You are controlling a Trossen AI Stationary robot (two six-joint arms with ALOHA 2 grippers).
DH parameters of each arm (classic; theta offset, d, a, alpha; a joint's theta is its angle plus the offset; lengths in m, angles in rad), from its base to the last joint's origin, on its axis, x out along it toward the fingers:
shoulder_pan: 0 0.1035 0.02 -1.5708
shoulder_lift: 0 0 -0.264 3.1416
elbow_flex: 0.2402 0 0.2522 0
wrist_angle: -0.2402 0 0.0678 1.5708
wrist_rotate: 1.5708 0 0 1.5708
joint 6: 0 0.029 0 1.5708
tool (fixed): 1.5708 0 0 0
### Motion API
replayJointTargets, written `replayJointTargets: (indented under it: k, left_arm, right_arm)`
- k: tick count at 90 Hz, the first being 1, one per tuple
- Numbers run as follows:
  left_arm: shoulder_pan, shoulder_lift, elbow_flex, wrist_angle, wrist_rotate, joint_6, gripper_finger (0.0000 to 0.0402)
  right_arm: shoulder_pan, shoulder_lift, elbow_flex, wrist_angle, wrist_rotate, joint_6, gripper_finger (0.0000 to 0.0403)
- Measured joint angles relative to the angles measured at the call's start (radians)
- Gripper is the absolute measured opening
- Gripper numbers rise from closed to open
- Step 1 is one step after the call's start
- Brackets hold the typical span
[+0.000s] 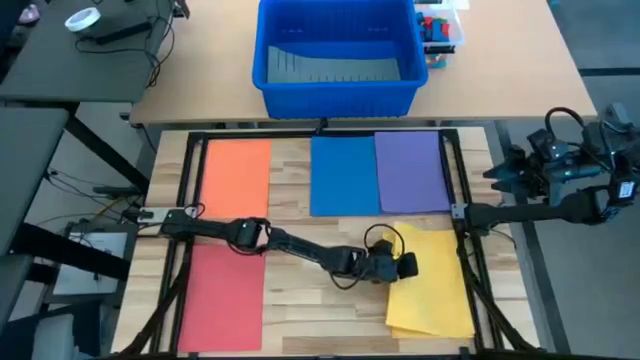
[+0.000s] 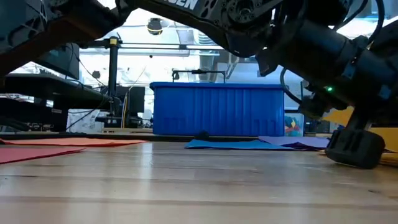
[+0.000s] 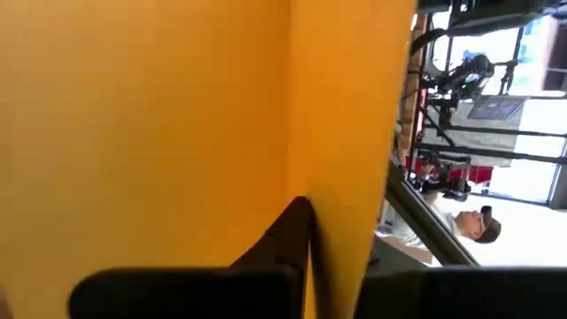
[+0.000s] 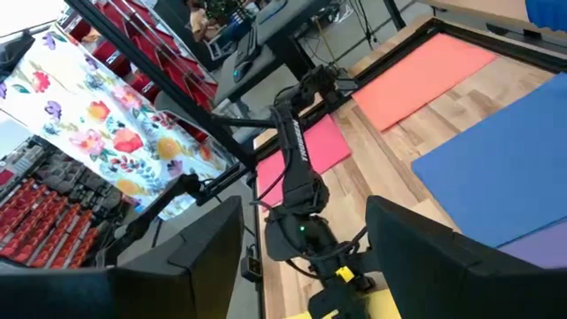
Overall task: Organize paper
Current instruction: Stack the yellow paper on top of the other yellow papers
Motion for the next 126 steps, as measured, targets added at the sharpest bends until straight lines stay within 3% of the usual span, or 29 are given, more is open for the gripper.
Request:
replayJointTargets:
  k: [15,26,112,126]
  left_arm:
    - [-0.031,0.000,0.000,0.006,-0.146,-0.088,0.0000]
    - [-0.042,0.000,0.000,-0.003,-0.190,-0.129,0.0000]
    - [-0.027,0.002,0.000,0.058,-0.166,-0.020,0.0000]
    - [-0.030,0.002,0.000,0.071,-0.166,-0.029,0.0014]
  right_arm:
    - [0.000,0.000,0.000,0.000,0.000,0.000,0.0225]
    - [0.000,0.000,0.000,0.000,0.000,0.000,0.0225]
    - [0.000,0.000,0.000,0.000,0.000,-0.003,0.0225]
    - [0.000,0.000,0.000,0.000,0.000,-0.001,0.0225]
